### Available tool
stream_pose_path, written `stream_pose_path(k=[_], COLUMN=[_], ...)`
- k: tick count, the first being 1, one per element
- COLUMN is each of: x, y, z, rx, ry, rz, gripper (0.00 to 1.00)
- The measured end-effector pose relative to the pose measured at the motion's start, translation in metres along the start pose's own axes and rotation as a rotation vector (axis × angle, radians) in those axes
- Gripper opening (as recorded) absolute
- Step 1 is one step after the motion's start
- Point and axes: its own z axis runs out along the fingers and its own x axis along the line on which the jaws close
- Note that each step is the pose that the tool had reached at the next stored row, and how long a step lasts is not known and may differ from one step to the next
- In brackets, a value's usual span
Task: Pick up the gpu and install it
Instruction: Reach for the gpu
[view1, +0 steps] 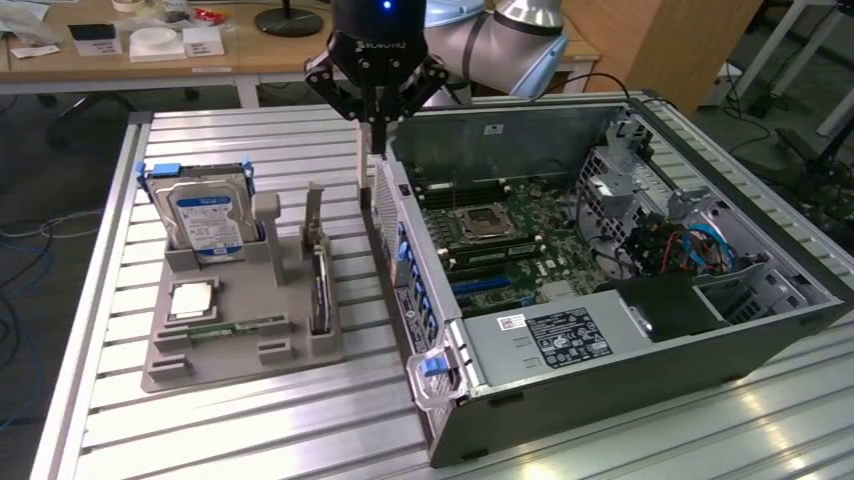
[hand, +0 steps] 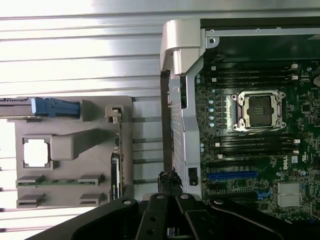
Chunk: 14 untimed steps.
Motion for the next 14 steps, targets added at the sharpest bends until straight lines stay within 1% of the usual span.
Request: stream_pose_path(k=[6, 14], x=[0.007, 0.021], y=[-0.0006, -0.0016], z=[-0.0002, -0.0004], rx=[0.0, -0.0001], ry=[0.0, -0.0001], rz=[0.0, 0.0], gripper=[0.11, 0.11])
